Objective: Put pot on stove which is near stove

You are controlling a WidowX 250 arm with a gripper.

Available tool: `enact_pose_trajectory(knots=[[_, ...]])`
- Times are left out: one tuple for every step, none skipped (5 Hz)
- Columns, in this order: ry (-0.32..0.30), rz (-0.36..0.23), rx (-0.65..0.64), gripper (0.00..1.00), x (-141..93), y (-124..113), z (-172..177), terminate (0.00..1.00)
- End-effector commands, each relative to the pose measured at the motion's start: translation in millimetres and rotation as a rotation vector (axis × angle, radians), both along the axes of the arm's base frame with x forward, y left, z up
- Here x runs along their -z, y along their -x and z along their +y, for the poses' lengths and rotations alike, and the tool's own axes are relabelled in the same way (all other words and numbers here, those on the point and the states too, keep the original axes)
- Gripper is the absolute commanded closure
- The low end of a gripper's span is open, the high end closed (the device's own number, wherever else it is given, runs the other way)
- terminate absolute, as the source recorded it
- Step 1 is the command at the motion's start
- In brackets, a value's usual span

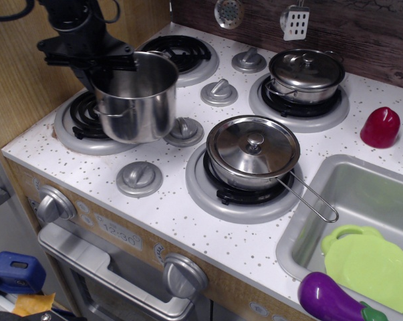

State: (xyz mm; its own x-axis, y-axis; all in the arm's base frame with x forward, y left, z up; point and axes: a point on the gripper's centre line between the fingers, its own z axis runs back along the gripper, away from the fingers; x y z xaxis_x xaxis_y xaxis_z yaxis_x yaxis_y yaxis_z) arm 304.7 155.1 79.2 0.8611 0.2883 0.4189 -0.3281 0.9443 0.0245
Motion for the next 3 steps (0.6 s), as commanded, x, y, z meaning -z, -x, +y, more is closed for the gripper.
enact_pose_trajectory(knots=[[-0.106, -0.097, 0.093, 1.00, -28.9, -10.5, 25.4, 0.00], [-0.184, -0.141, 0.152, 1.00, -29.9, -14.7, 37.0, 0.00], [-0.200, -0.167, 0.201, 1.00, -30.2, -19.7, 50.2, 0.00]])
